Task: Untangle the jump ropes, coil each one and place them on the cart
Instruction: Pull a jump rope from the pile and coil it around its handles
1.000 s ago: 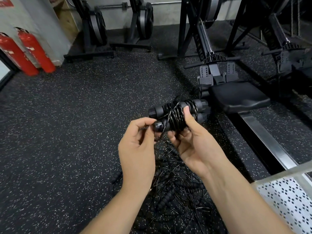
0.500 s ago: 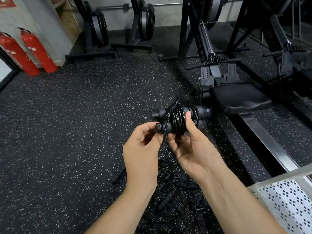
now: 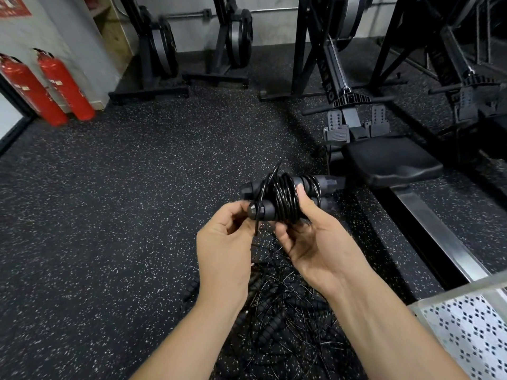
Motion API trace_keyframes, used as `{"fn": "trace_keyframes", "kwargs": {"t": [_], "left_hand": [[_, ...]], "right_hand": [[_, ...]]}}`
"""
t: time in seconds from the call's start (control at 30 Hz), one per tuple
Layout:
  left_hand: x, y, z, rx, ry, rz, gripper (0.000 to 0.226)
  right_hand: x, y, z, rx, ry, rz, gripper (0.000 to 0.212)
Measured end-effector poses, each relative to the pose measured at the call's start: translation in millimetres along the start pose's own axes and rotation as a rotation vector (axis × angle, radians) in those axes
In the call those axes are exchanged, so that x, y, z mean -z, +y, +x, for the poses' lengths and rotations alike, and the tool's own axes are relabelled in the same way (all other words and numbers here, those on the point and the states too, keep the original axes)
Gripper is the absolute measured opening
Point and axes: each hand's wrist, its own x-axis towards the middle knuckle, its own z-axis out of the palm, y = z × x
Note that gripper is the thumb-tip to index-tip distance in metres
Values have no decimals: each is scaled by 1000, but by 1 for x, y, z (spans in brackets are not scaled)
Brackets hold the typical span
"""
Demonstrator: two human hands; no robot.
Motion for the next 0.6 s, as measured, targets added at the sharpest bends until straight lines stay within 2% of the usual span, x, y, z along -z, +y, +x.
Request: {"fn": "trace_keyframes", "kwargs": {"t": [0.07,0.17,0.27,0.37,0.5,0.6], "left_hand": [[1,3,-1,-54,-13,47,29],[1,6,-5,-119,-33,105,32],[-2,2,-9,-86,-34,96,33],[-4,0,-11,-39,-55,91,35],[-3,-1,-10,-17,-72,115,34],[-4,-4,-9,18,-72,142,32]], "right_hand": [[0,0,0,-13,20,32,34],[2,-1,3,-35,58,112,49],[5,-1,8,-70,55,211,61],[9,-1,12,-87,58,312,57],[11,-2,12,-72,60,311,50],[11,0,13,-63,58,314,56]]}}
